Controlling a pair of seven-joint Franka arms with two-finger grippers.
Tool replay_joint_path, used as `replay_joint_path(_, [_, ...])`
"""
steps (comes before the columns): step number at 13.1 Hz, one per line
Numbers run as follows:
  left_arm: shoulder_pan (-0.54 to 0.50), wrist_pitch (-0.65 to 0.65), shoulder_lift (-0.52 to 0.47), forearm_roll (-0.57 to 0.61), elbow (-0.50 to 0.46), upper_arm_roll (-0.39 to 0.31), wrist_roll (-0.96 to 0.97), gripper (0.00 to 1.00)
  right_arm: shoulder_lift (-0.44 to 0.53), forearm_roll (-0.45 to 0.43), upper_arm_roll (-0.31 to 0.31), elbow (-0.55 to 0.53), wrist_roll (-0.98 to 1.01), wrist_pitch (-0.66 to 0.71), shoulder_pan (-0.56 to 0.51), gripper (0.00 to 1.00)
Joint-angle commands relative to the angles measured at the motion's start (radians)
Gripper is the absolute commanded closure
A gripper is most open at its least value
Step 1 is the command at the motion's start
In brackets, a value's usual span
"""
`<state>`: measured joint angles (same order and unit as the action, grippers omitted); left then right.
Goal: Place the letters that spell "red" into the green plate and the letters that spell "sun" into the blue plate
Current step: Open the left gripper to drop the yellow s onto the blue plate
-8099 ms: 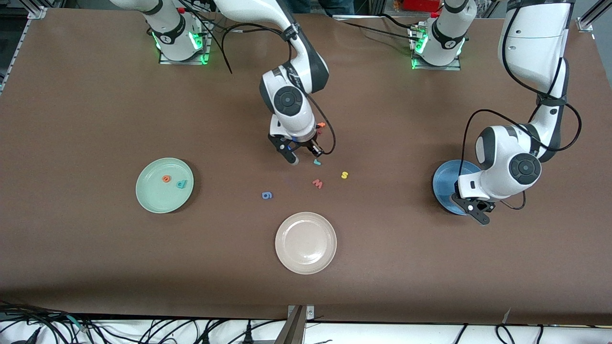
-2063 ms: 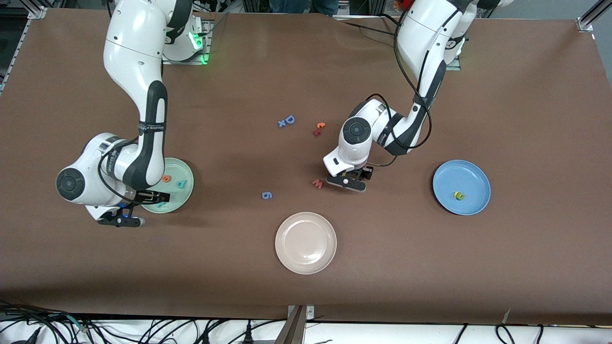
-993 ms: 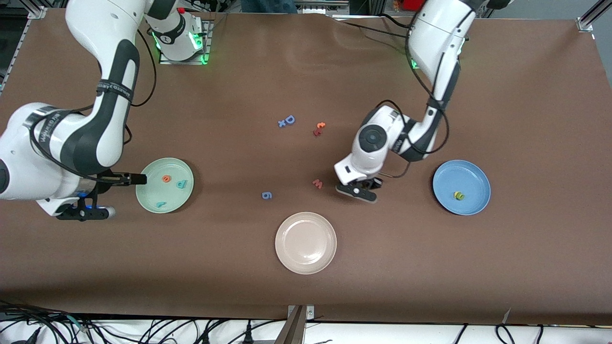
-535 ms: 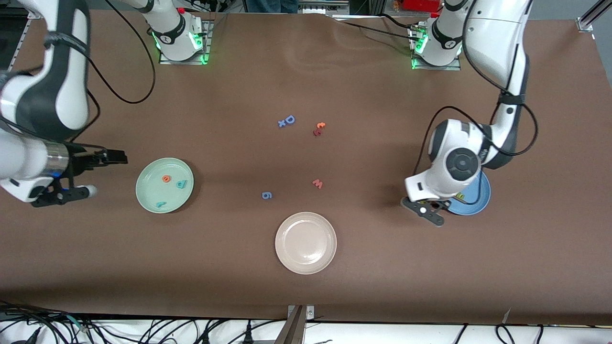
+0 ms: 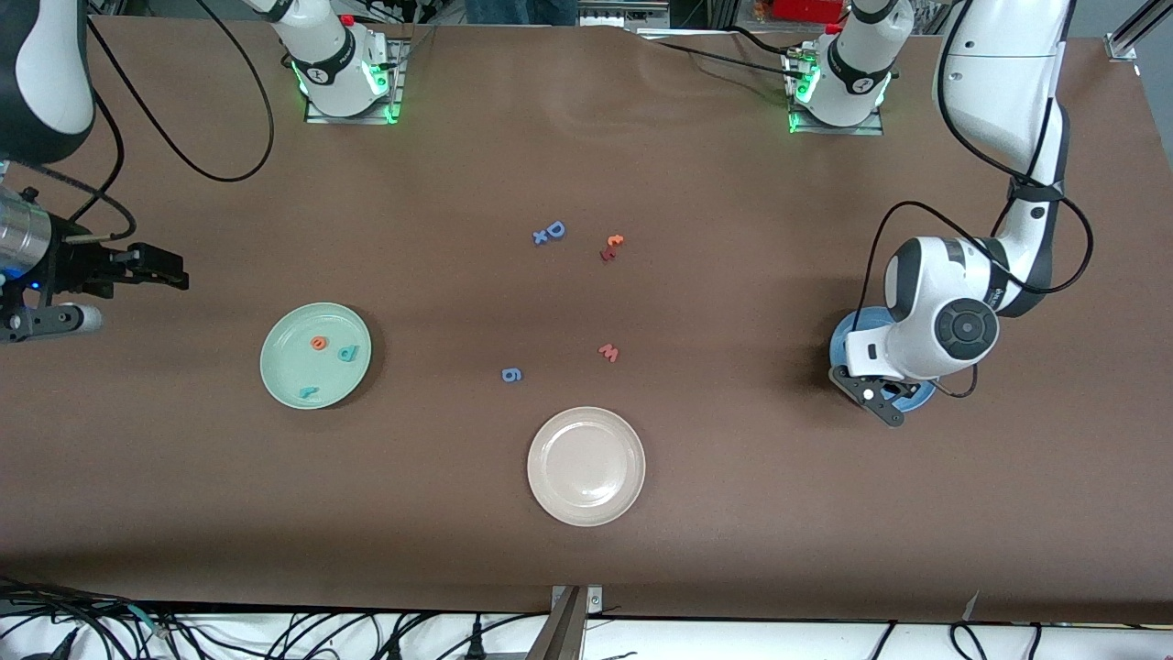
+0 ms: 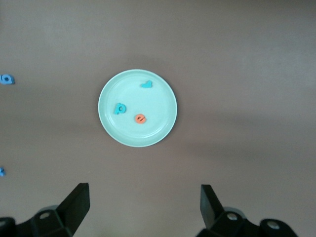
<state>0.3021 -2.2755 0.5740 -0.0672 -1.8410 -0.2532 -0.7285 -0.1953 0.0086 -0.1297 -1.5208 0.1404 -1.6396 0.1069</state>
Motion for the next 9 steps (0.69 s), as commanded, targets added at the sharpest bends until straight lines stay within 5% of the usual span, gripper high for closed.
replay_joint_path(1, [-0.017,0.002,-0.025,-0.031,-0.02,0.0,-0.068,0.53,0.173,-0.024,0.045,-0.272,-0.031,-0.196,-0.048,0.01])
replay_joint_path(2, [-0.017,0.002,-0.023,-0.031,-0.018,0.0,-0.068,0.01,0.192,-0.024,0.079,-0.316,-0.031,-0.222,-0.083,0.01])
replay_joint_path(6, [-0.017,0.007,-0.037,-0.035,-0.007,0.002,-0.054,0.0,0.221,-0.019,0.097,-0.312,-0.056,-0.097,-0.096,0.0])
replay_joint_path(9, [-0.017,0.141,-0.115,-0.082,0.041,0.0,-0.051,0.0,0.214,-0.015,0.099,-0.314,-0.056,-0.17,-0.092,0.0])
